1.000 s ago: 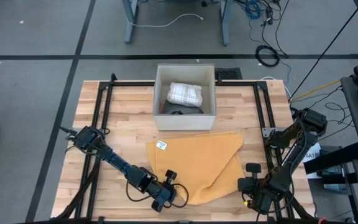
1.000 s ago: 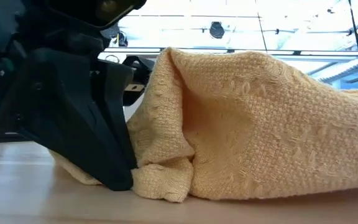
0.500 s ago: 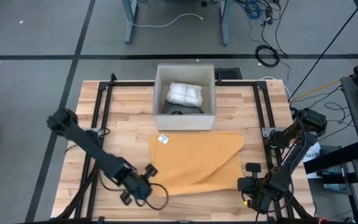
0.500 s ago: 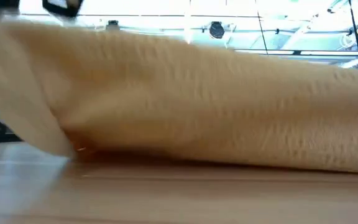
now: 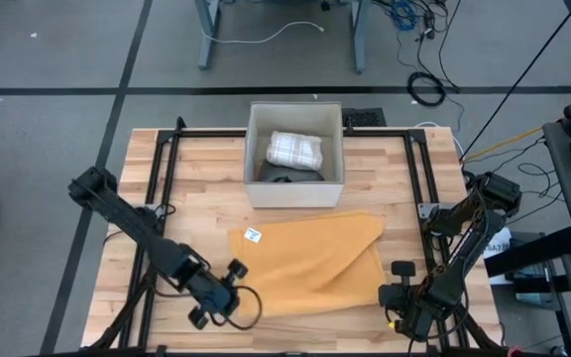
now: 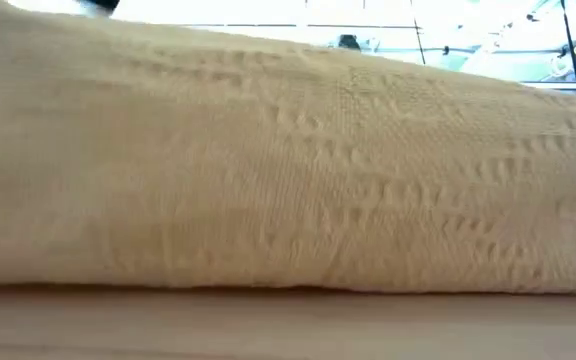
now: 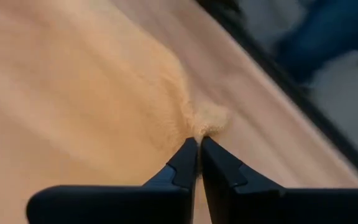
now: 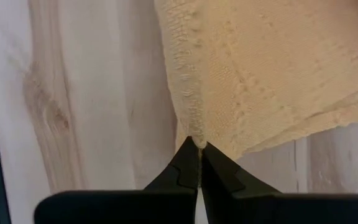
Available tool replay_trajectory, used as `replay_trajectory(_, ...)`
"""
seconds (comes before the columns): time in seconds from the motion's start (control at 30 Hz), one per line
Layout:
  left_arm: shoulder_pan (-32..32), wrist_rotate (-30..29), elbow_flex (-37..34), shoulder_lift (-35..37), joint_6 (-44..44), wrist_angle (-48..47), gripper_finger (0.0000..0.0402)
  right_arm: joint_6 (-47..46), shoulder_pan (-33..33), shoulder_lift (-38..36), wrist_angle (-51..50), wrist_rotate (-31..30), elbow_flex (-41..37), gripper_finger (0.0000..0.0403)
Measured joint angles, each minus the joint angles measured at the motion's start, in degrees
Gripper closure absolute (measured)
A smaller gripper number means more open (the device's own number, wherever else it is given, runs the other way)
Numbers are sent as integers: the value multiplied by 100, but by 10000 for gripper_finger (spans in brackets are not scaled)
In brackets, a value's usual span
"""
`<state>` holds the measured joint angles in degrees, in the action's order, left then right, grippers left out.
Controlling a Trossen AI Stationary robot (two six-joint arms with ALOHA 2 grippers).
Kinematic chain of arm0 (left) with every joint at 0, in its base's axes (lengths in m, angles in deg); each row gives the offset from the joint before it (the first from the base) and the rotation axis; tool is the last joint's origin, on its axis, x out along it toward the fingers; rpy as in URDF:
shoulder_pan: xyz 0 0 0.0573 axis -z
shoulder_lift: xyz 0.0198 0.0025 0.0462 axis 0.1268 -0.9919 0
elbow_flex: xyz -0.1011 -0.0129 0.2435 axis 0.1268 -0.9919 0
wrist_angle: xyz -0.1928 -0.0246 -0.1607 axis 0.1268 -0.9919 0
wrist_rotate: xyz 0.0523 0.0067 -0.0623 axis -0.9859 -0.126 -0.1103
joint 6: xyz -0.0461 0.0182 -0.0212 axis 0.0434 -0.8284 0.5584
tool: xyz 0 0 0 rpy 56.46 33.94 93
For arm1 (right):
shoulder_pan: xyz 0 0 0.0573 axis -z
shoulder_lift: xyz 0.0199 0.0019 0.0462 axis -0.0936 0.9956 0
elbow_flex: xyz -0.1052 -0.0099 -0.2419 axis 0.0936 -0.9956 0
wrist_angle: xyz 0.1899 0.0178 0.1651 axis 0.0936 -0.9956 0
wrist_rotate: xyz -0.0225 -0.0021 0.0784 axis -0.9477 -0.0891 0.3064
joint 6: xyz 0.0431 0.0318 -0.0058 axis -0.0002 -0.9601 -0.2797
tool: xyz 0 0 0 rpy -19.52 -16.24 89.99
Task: Fold towel
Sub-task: Fold the orange towel
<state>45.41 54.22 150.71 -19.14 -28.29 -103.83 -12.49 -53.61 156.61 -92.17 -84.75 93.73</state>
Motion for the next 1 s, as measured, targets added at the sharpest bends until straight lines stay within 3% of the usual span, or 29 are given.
replay_trajectory(0.17,103,1250,7,-644,609,404,358,-7,2,0,23,0,0,403)
replay_trajectory(0.47,263,1097,0,-1120,941,785,319,52,0,0,135,60,-2,401)
replay_trajectory(0.67,169,519,9,-1100,800,757,312,34,0,-3,496,315,69,352)
replay_trajectory(0.83,-27,-820,9,-1098,821,41,312,-364,-14,-4,413,878,195,295)
replay_trajectory(0.9,-139,-1433,9,-1098,883,-76,312,-519,-52,-9,359,931,234,283)
replay_trajectory(1.0,-391,-1876,9,-1098,896,-60,312,-609,-91,-9,321,915,274,279)
